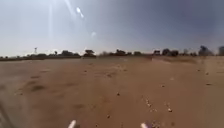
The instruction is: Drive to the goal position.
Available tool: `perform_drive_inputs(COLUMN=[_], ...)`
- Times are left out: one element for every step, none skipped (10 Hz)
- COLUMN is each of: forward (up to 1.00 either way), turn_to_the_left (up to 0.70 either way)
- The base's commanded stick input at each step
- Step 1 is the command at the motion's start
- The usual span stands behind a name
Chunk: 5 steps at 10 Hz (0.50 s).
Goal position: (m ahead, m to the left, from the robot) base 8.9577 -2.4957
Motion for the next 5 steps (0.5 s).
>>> perform_drive_inputs(forward=[0.50, 0.50, 0.50, 0.50, 0.50], turn_to_the_left=[0.00, 0.00, 0.00, 0.00, 0.00])
